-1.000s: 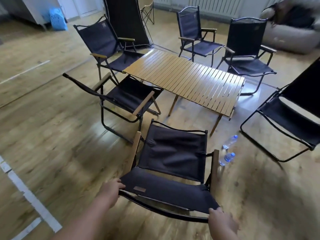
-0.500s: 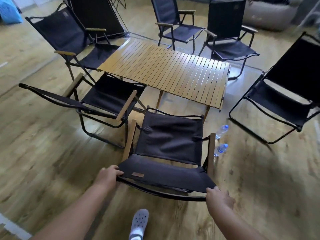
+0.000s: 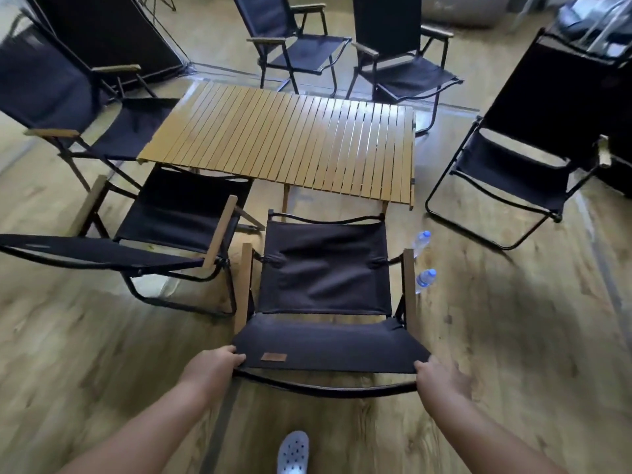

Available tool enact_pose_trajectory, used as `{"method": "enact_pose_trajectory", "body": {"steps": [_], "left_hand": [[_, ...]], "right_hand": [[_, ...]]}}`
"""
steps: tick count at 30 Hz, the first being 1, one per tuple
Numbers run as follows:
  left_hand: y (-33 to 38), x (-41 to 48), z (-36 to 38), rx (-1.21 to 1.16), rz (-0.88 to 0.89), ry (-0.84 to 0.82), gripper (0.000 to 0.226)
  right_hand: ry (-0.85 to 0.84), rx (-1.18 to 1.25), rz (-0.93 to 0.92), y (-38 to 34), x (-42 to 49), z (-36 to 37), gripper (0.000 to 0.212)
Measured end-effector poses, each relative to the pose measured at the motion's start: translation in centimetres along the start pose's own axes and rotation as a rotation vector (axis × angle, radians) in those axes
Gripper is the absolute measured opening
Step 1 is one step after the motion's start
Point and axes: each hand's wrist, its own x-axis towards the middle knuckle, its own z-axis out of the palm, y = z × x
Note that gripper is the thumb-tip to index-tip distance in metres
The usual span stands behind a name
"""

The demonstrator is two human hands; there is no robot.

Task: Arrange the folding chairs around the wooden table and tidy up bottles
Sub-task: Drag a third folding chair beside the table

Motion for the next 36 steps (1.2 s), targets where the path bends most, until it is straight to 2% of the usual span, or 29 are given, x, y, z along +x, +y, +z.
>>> {"method": "enact_pose_trajectory", "body": {"steps": [5, 10, 14, 22, 29, 32, 36], "left_hand": [[0.3, 1.2, -2.2, 0.07, 0.042, 0.026, 0.05], [-0.3, 3.3, -4.8, -0.004, -0.03, 0.062, 0.037], [-0.4, 3.8, -5.2, -0.002, -0.012, 0.06, 0.033], [-0.4, 3.9, -6.2, 0.045, 0.011, 0.083, 0.035], [-0.3, 4.4, -7.4, 0.243, 0.107, 0.064, 0.054], [-0.6, 5.7, -8.5, 0.302, 0.121, 0.071, 0.049], [-0.6, 7.7, -9.4, 0.265, 0.089, 0.144, 0.036]], "right_hand": [[0.008, 0.033, 0.009, -0.2, -0.2, -0.6, 0.048], [-0.005, 0.059, 0.018, -1.6, 0.2, -1.8, 0.042], [-0.014, 0.047, 0.034, -2.0, 0.9, -2.3, 0.045], [0.043, 0.045, 0.054, -2.5, 0.8, -2.0, 0.048], [0.078, 0.042, 0.055, -2.6, 0.5, -2.0, 0.047], [0.1, 0.07, 0.052, -3.1, 0.7, -2.3, 0.041], [0.118, 0.121, 0.059, -4.0, 0.9, -2.4, 0.037]]}}
